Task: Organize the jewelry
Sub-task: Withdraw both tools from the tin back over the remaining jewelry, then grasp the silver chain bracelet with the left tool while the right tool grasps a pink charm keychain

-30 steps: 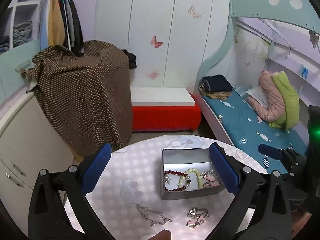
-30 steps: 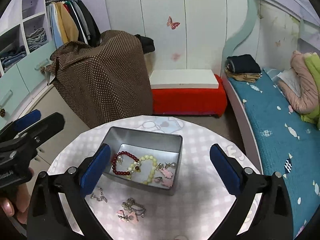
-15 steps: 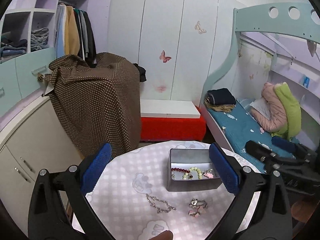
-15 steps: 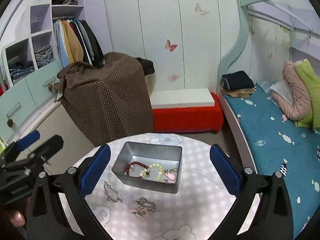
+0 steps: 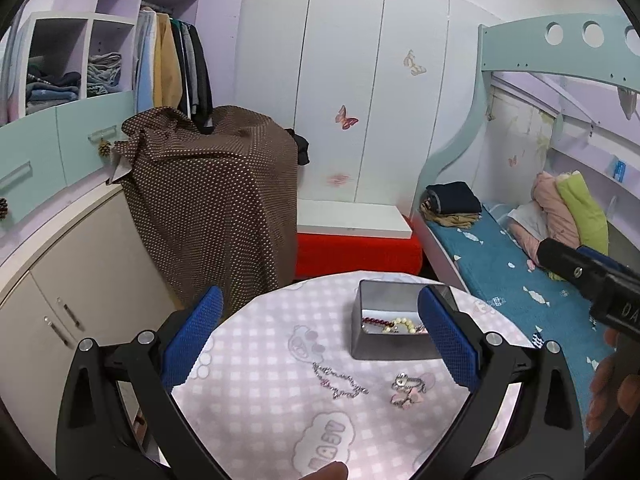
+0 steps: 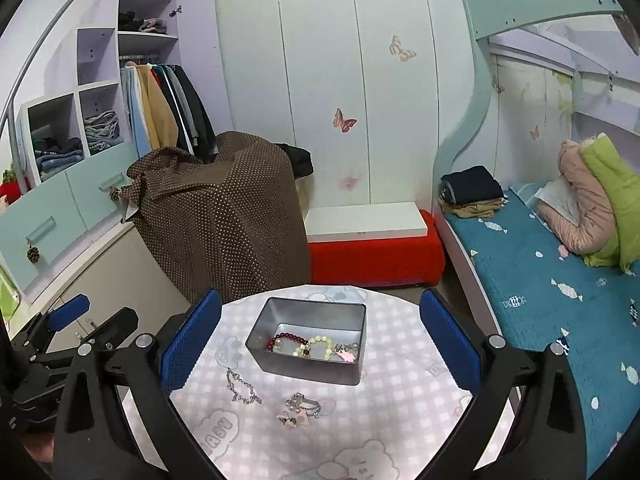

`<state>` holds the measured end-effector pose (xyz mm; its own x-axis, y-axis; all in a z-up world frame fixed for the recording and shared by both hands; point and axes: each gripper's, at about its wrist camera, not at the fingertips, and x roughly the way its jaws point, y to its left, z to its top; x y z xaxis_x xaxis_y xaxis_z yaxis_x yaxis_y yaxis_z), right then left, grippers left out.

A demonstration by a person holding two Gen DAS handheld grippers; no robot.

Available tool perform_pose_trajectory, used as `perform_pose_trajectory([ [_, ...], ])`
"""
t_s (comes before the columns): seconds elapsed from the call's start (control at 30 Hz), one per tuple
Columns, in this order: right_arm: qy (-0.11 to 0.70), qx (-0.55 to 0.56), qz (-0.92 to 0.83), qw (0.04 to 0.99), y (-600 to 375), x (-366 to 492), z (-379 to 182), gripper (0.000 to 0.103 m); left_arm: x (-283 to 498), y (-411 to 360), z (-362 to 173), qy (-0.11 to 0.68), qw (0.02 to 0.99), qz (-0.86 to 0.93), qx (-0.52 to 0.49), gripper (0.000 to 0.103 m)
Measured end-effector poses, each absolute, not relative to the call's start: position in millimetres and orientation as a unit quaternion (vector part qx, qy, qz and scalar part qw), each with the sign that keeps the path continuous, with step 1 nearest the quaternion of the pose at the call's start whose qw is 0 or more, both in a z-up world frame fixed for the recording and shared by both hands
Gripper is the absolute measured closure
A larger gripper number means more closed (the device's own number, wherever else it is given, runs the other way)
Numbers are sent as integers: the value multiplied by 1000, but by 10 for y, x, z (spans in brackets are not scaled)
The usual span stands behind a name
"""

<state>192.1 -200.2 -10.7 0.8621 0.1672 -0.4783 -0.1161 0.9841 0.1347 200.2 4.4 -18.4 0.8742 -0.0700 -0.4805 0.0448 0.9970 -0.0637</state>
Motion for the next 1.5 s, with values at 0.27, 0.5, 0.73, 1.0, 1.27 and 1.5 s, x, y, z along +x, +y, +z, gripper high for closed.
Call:
perform_pose_trajectory([
  [0.27,247,53,68,965,-2034,1714,-138,7,1789,73,-321,250,968,-23,-11,5],
  [0.5,251,52,59,965,-2087,1580,-189,7,1643,120,-458,250,968,-27,-5,5],
  [0.73,273,41,46,960,-2099,1566,-377,7,1592,145,-619,262,965,-28,3,5],
  [1.0,368,14,63,927,-1891,1790,-1069,7,1670,170,-877,290,957,-25,1,5],
  [1.27,421,0,91,903,-1688,1951,-1544,12,1793,183,-1093,316,949,-28,-3,5],
  [1.5,449,-15,101,888,-1573,2108,-1798,24,1900,187,-1239,333,943,-24,-4,5],
])
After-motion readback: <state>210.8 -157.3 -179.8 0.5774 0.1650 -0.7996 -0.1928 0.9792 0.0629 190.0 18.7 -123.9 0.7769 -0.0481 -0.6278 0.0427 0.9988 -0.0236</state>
